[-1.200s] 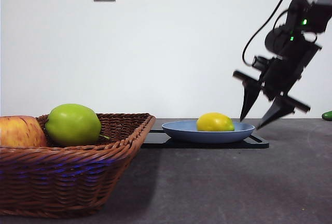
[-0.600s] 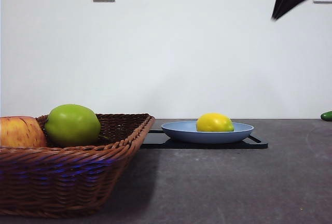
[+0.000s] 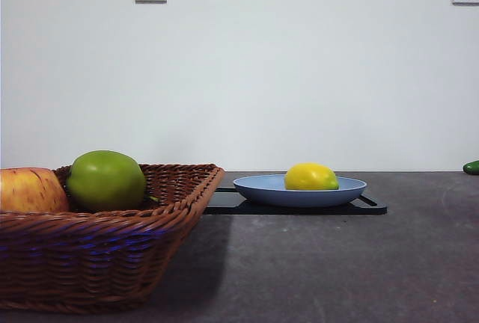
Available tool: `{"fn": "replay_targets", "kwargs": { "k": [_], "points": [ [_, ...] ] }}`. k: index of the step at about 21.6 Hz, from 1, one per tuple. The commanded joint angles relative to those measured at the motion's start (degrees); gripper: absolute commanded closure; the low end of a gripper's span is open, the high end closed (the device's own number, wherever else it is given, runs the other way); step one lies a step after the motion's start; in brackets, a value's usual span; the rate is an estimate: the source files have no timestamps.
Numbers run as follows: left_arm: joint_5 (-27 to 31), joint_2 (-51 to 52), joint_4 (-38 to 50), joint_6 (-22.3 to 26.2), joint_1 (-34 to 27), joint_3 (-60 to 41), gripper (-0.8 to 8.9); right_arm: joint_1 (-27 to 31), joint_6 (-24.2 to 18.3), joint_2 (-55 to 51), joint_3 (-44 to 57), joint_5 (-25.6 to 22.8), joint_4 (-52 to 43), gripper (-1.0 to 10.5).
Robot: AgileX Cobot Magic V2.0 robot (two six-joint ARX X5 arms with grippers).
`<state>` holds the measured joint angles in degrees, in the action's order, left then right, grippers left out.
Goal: Take the lemon from the basket,put the lemon in the plate,hand out the plate
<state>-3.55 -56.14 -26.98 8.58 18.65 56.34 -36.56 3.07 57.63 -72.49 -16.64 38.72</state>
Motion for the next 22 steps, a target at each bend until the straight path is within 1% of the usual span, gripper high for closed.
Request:
{"fn": "replay_targets", "kwargs": {
  "k": [1,5,9,11,22],
  "points": [
    [-1.3,4.1,5.9,-3.3,-1.4,-7.5,8.07,-1.9,0.2,-4.4,9.5,-0.5,-8.4,9.4],
    [-1.2,13.2,16.7,-8.2,-1.9,-22.4,8.07,-3.0,-1.4,-13.6,28.6,-2.9,-23.8,9.4],
    [-1.1,18.6,21.9,-10.4,-1.9,-30.1,8.07,-3.0,-1.9,-17.8,37.6,-3.3,-31.9,9.4],
    [-1.4,19.9,22.1,-10.5,-1.9,-31.3,8.07,-2.8,-1.9,-18.5,39.5,-3.3,-33.1,9.4],
    [-1.2,19.8,22.7,-10.3,-1.8,-31.2,8.05,-2.5,-1.9,-18.8,39.5,-3.2,-33.1,9.4]
  ]
}}
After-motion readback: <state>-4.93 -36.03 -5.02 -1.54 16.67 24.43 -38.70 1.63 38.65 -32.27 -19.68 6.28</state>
